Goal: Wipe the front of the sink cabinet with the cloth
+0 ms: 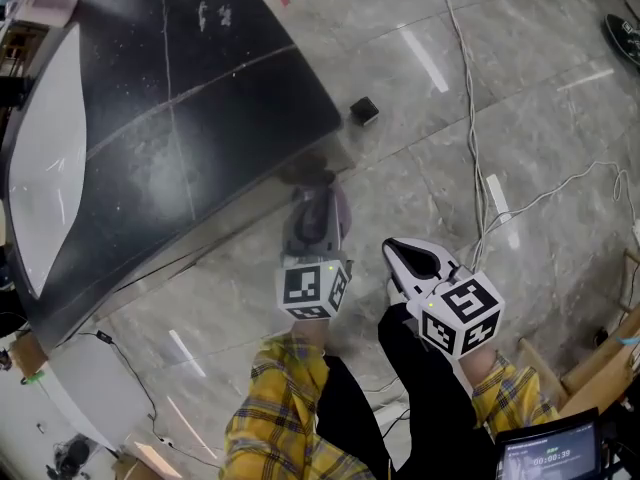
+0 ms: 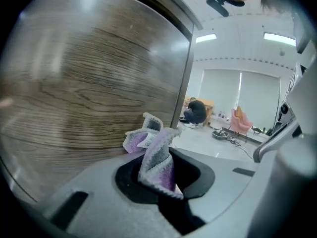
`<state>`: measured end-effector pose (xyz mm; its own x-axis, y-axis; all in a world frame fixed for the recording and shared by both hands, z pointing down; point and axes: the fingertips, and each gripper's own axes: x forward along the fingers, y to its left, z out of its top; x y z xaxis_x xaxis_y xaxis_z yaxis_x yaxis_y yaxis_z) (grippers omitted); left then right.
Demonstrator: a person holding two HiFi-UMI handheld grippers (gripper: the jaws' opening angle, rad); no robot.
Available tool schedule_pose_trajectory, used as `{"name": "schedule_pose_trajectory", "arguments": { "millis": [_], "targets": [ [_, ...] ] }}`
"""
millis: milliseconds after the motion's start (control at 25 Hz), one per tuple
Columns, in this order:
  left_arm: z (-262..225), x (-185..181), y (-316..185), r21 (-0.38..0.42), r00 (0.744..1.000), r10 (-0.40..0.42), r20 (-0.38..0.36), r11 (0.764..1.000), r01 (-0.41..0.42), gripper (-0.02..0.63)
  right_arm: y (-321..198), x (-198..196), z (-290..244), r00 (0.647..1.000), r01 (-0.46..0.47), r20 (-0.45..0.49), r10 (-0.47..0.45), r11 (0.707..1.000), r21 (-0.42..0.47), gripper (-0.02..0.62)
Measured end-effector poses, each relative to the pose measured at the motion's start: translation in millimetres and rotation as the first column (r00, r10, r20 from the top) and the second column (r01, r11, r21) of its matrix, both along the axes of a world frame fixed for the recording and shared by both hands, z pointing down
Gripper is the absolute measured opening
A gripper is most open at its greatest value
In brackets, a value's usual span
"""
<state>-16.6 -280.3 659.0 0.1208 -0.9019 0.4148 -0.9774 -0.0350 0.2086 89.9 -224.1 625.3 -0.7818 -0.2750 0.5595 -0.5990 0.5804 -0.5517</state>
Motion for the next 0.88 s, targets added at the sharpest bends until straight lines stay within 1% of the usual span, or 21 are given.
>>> {"name": "schedule_pose_trajectory", "arguments": {
  "millis": [360, 680, 880],
  "targets": [
    [0, 30, -16, 0.005, 0.998, 0.059, -0.018, 0.998, -0.059, 0.052, -11, 20, 4, 0.999, -0.052, -0.010, 0.052, 0.999, -0.008, 0.006],
    [-26, 48, -7, 0.031, 0.993, 0.102, -0.061, 0.994, -0.101, 0.052, -7, 15, -12, 0.995, -0.093, 0.017, 0.093, 0.995, -0.020, 0.006],
    [-42, 59, 1, 0.056, 0.988, 0.147, -0.051, 0.988, -0.144, 0.051, -3, 18, -21, 0.991, -0.128, 0.043, 0.129, 0.991, -0.030, 0.006]
  ]
}}
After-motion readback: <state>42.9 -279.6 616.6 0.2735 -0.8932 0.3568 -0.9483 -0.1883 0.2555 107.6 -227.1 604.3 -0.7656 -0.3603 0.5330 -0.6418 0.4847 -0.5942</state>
